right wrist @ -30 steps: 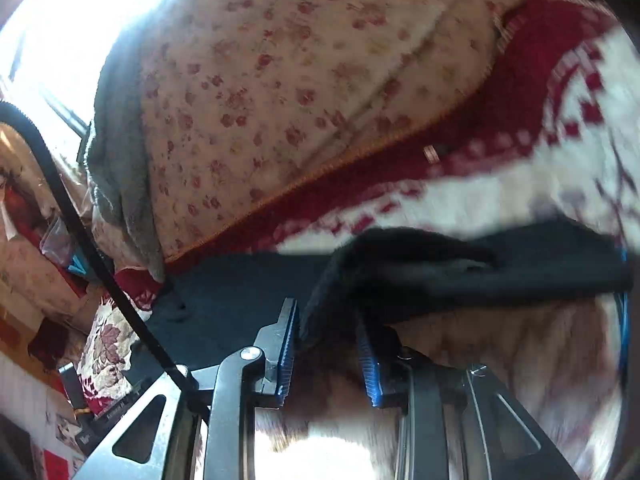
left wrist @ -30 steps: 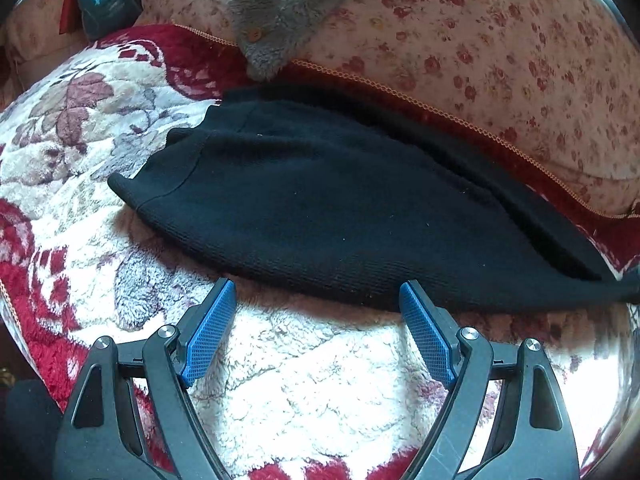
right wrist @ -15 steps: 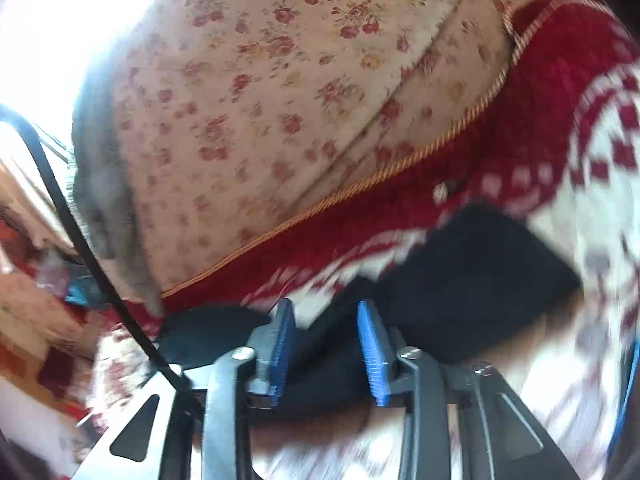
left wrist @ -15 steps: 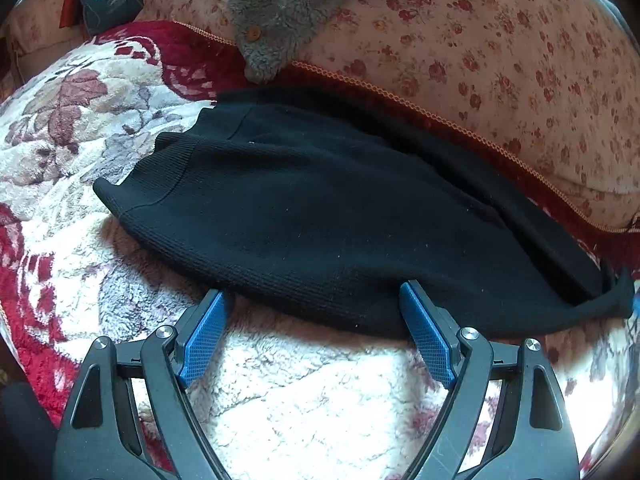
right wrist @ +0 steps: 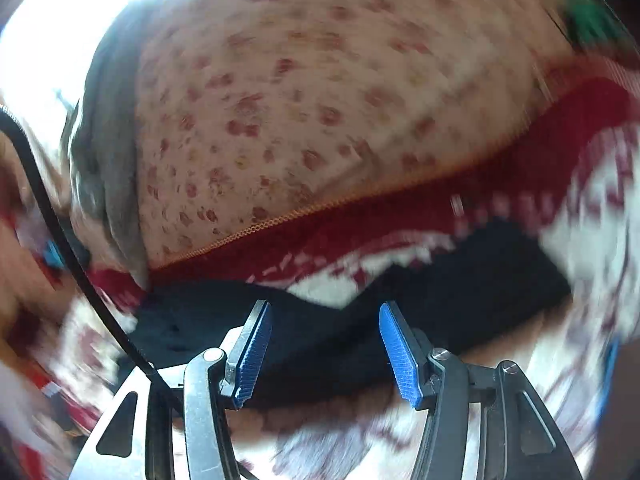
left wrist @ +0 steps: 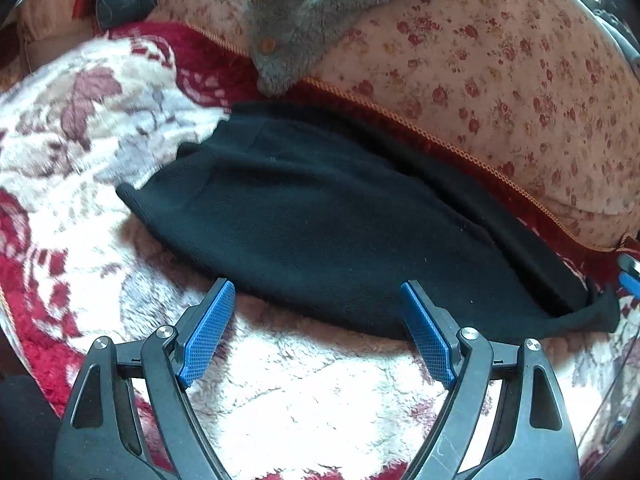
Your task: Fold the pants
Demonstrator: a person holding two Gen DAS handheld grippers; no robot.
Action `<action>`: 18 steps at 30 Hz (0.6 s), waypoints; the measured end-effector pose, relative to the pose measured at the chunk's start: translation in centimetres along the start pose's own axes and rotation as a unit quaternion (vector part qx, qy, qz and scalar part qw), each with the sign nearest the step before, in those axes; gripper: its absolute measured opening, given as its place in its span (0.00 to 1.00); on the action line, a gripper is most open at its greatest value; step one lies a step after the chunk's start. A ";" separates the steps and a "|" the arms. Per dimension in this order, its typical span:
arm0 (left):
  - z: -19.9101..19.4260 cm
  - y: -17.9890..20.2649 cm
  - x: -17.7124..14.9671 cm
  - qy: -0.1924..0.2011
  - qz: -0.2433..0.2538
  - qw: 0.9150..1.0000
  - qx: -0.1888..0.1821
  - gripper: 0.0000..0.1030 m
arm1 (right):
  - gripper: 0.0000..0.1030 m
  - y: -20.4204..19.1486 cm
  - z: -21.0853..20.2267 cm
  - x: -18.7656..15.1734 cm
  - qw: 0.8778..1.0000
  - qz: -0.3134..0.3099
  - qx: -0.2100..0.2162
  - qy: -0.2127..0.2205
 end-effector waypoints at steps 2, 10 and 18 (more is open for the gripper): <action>0.0 -0.1 0.1 -0.003 0.006 1.000 0.004 0.82 | 0.52 -0.8 2.2 0.6 0.998 -0.053 -0.027 -0.023; -0.2 -1.7 0.6 0.002 -0.019 1.000 0.008 0.82 | 0.52 2.9 2.0 -6.7 0.993 -0.065 -0.042 -0.086; -0.5 -1.1 0.1 -0.004 -0.014 1.000 0.003 0.82 | 0.52 1.8 -2.2 -7.2 0.992 -0.011 0.073 -0.098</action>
Point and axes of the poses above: each gripper's, at about its wrist camera, not at the fingertips, and z roughly the way its jaws point, y to its right, x to its top, the point moved 5 cm from there along z, roughly the way its jaws point, and after that the axes turned 10 degrees about -x, right-handed, at the moved point
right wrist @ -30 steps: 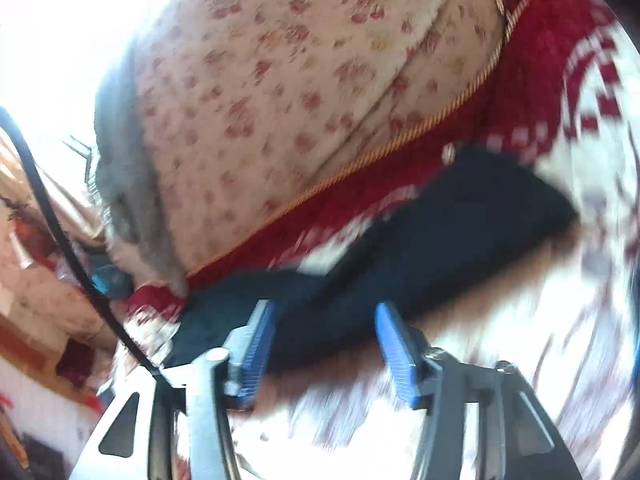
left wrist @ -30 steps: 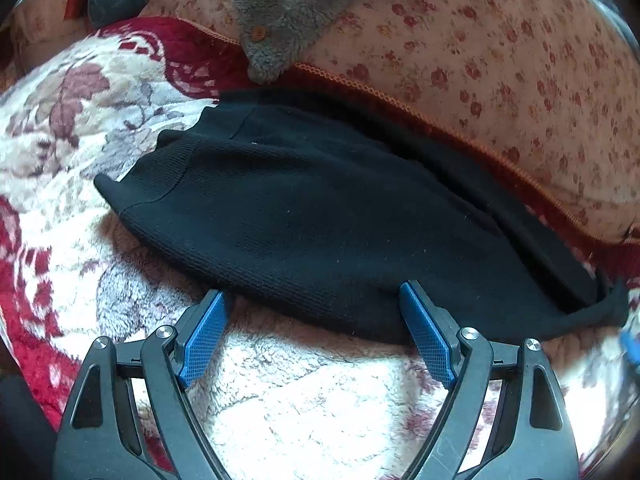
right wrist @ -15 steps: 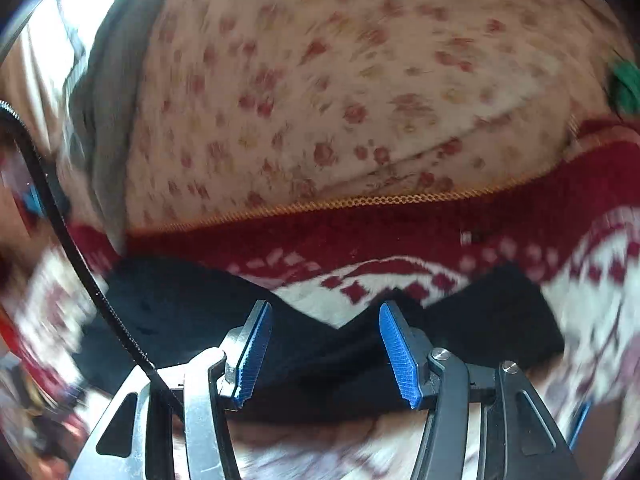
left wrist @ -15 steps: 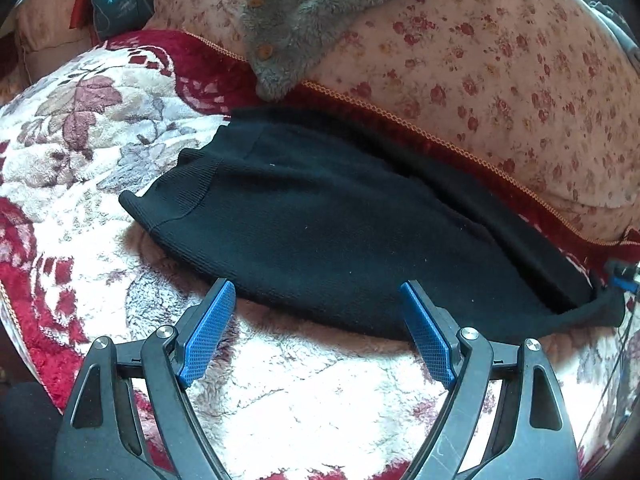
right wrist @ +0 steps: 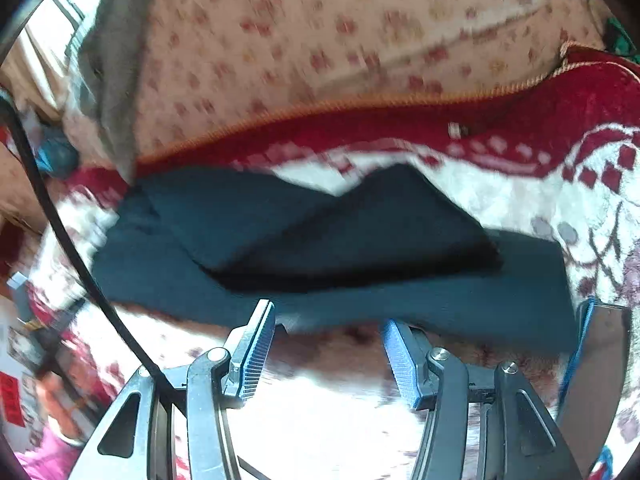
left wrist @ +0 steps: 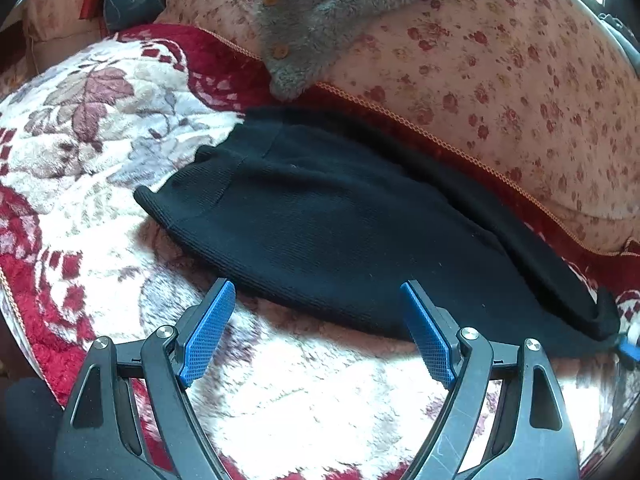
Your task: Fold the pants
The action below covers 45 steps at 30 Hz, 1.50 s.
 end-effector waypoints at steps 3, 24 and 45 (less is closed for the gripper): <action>-0.3 0.4 -0.4 -0.003 -0.002 1.000 -0.008 0.82 | 0.52 -0.4 1.7 0.6 0.997 0.055 0.054 -0.010; -1.1 0.0 -1.3 -0.008 0.018 1.000 0.000 0.82 | 0.57 -10.0 5.0 2.7 0.971 -0.232 -0.047 -0.022; 2.5 1.4 -0.7 -0.049 -0.001 0.998 -0.030 0.82 | 0.15 -4.6 10.2 13.2 0.908 -0.328 -0.246 0.085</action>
Point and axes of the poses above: each gripper's, at about its wrist camera, not at the fingertips, and z roughly the way its jaws point, y to its right, x to its top, the point moved 5 cm from there along z, roughly the way its jaws point, and after that the axes turned 10 degrees about -x, right-handed, at the moved point
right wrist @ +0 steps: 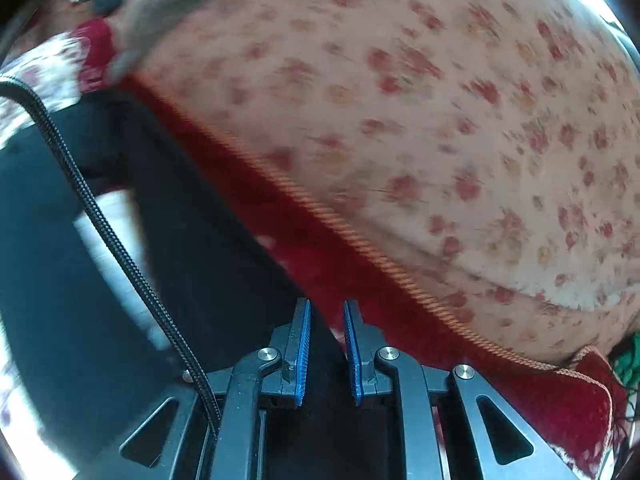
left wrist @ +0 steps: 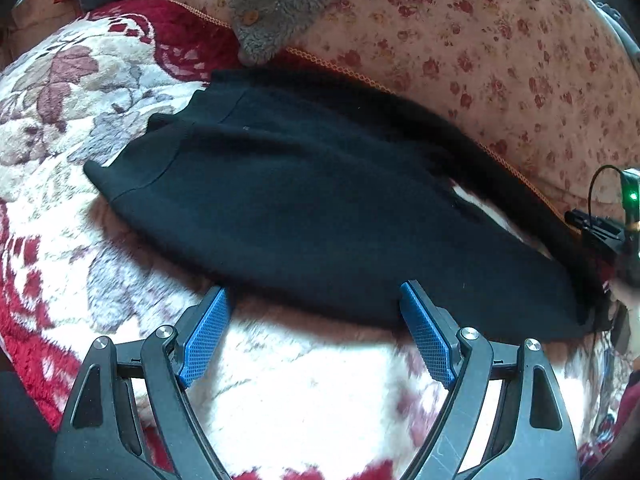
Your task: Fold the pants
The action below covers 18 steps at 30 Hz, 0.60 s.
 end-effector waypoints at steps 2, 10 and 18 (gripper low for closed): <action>0.4 0.1 0.2 -0.003 0.001 1.000 0.007 0.82 | 0.15 1.3 1.4 -0.2 0.997 0.070 0.037 -0.027; 0.8 0.1 0.3 0.017 0.001 1.000 0.017 0.84 | 0.40 4.5 -6.7 -8.9 0.903 0.341 0.256 -0.051; 1.0 0.3 0.4 0.015 -0.005 0.999 0.029 0.86 | 0.50 2.6 -7.9 -15.9 0.846 0.452 0.264 -0.100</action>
Point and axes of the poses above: each gripper's, at about its wrist camera, not at the fingertips, and z roughly the way its jaws point, y to its right, x to its top, the point moved 5 cm from there along z, roughly the way its jaws point, and after that the axes turned 10 degrees about -x, right-handed, at the moved point
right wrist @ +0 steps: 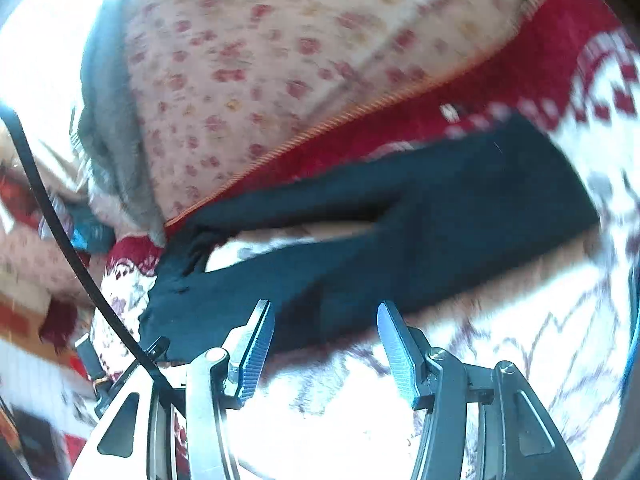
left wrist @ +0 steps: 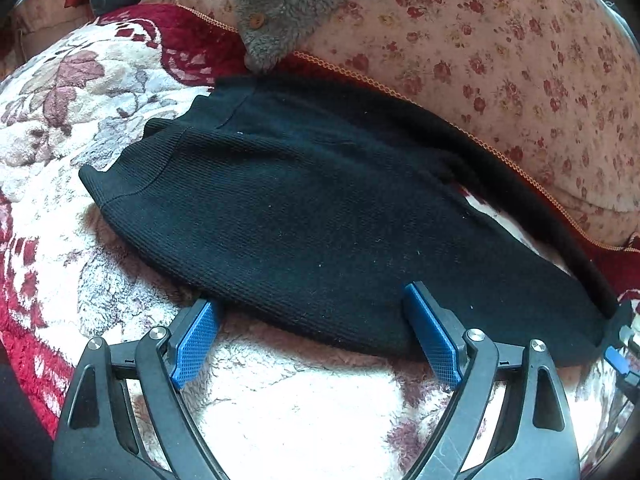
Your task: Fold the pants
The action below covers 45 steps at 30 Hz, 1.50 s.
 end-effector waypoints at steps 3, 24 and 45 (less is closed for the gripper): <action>0.0 0.0 0.0 -0.004 0.005 1.000 -0.002 0.86 | 0.50 -0.2 0.2 0.5 1.000 0.019 0.000 0.003; -0.1 0.0 -0.4 -0.002 0.020 1.000 -0.012 0.86 | 0.51 1.1 -3.2 -2.9 0.983 -0.093 -0.158 0.020; 1.5 -2.9 3.1 -0.005 -0.102 0.991 -0.084 0.11 | 0.13 3.4 0.6 -0.7 0.977 0.121 0.137 0.107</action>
Point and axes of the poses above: each gripper's, at about its wrist camera, not at the fingertips, and z roughly the way its jaws point, y to its right, x to its top, the point moved 5 cm from there along z, roughly the way its jaws point, and after that the axes turned 10 degrees about -x, right-handed, at the moved point
